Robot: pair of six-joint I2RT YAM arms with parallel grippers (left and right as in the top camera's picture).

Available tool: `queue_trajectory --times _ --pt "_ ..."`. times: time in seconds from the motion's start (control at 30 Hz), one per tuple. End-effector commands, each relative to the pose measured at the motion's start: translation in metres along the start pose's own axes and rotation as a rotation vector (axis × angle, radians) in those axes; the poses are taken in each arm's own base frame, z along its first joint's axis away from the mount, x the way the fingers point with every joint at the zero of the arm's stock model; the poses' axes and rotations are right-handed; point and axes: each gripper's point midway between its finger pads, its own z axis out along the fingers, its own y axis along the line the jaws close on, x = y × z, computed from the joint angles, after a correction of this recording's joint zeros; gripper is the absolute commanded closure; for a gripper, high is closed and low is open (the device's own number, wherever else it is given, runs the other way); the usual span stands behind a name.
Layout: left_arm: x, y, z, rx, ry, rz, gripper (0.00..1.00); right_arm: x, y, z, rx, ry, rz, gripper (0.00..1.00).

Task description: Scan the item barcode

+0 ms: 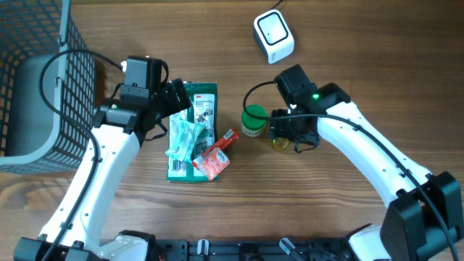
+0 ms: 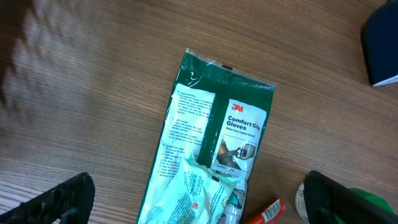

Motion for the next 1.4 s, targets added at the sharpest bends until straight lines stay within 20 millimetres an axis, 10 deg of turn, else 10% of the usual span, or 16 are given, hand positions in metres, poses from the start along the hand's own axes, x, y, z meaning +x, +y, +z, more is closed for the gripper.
queue_trajectory --times 0.0,1.37 --pt "-0.003 0.003 -0.001 -0.009 -0.010 0.003 0.00 -0.007 0.003 -0.001 0.000 -0.022 0.003 0.34" --pt "-0.003 0.003 -0.001 -0.009 -0.010 0.004 0.00 -0.017 0.008 -0.001 -0.017 -0.063 0.000 0.73"
